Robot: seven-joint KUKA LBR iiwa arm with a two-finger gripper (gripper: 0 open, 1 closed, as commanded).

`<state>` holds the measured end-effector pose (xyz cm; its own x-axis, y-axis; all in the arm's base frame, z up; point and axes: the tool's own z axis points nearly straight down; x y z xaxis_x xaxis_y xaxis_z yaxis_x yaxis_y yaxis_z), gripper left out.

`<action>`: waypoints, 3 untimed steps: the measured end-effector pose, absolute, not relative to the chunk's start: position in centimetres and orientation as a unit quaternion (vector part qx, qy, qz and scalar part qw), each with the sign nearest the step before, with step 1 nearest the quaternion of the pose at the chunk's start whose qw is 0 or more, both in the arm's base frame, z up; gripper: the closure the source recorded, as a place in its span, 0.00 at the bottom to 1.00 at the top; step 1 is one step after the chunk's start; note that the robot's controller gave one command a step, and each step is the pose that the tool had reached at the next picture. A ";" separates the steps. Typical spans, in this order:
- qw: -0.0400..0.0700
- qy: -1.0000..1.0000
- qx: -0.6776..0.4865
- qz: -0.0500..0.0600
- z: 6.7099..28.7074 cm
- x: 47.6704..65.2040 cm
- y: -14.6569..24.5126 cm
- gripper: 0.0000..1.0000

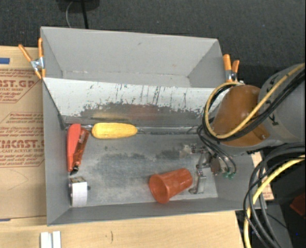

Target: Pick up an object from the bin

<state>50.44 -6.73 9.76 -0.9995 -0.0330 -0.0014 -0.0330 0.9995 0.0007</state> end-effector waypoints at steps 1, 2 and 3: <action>0.002 0.991 -0.133 -0.001 8.4 50.2 -4.0 0.00; 0.001 0.988 -0.151 0.001 7.3 51.8 1.2 1.00; 0.001 0.988 -0.151 0.001 7.3 51.9 1.2 1.00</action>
Offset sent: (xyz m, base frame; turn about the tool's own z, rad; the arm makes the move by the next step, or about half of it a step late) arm 0.0143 0.0781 -0.0234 -0.2699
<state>51.85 1.18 7.35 -0.9543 -0.2990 -0.0022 -0.2990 0.9543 0.0011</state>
